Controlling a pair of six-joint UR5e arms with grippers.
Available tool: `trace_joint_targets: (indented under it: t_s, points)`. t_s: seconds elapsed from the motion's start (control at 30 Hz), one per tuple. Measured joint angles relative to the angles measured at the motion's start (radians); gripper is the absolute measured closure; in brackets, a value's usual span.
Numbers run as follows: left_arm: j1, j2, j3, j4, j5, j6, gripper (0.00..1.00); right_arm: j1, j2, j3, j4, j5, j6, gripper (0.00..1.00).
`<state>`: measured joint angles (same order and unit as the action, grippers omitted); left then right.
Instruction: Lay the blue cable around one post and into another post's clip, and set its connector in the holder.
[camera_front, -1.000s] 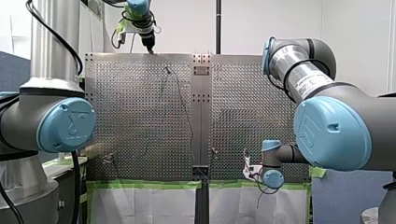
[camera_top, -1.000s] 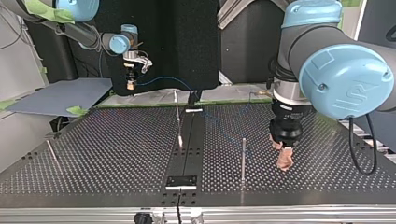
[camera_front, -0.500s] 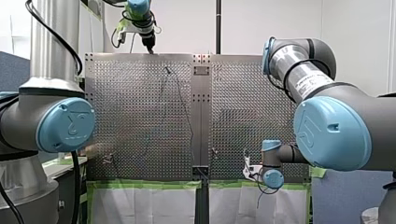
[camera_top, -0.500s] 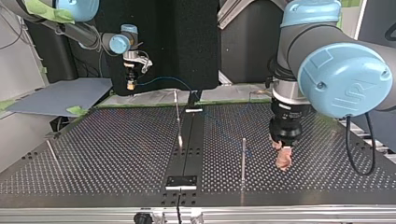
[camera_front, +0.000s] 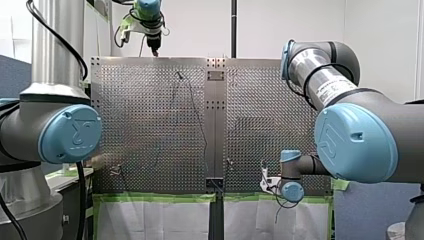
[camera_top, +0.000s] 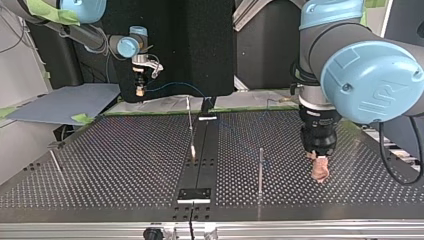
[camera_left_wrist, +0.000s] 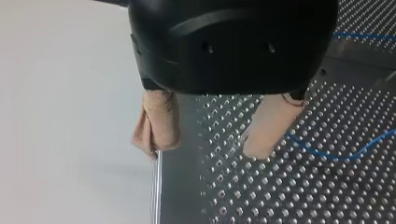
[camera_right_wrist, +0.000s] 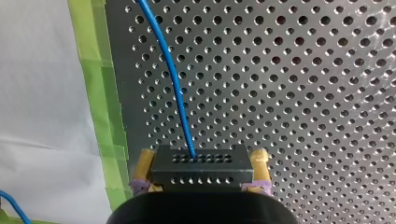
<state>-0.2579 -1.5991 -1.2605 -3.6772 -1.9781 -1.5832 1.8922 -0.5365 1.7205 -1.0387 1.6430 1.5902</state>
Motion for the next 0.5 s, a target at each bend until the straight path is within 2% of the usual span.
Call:
trace_joint_targets:
  t_s: [0.5]
  points:
    - [0.0, 0.0, 0.0, 0.0, -0.005, 0.0, 0.0, 0.0, 0.0, 0.0, -0.001, 0.0, 0.0, 1.0]
